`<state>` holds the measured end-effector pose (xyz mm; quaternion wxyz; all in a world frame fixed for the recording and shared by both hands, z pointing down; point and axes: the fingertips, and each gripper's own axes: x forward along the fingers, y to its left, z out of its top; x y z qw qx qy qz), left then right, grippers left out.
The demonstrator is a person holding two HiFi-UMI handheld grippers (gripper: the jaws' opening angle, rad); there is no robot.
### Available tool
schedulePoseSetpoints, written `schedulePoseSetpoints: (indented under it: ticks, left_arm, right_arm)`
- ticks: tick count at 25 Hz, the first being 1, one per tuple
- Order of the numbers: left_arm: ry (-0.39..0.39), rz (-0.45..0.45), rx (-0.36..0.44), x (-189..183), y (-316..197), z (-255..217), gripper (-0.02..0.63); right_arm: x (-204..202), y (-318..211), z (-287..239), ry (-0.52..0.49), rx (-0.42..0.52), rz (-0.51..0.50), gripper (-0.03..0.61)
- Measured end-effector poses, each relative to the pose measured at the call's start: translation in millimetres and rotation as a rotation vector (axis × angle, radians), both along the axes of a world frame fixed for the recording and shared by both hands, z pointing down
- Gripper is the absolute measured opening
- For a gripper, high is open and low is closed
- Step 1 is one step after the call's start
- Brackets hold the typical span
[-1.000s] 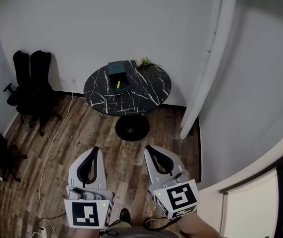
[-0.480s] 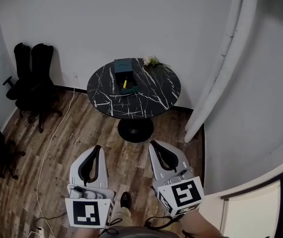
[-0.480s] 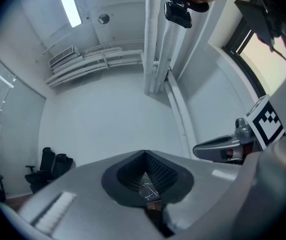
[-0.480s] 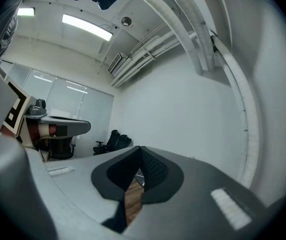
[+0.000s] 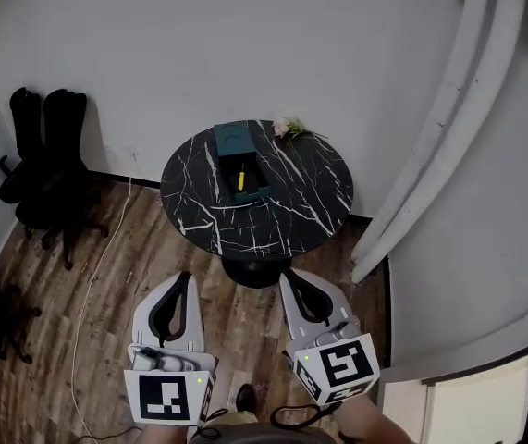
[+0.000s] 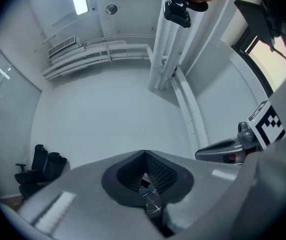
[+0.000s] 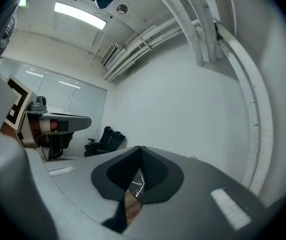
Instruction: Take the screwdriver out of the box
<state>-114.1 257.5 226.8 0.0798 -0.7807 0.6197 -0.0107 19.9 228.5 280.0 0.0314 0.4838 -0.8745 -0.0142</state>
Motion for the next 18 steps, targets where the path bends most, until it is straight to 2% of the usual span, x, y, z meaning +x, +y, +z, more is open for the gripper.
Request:
schedulePoseSetpoints:
  ticks: [9,18]
  left_arm:
    - [-0.01,0.031,0.043,-35,-61,-14,0.0]
    - [-0.001,0.064,-0.004,-36,-112,8,0.0]
  right_arm:
    - [-30,-64,-15,-0.002,0.03,0.054,0.028]
    - [-25,-107,6,0.005,-0.024,0.095,0.026]
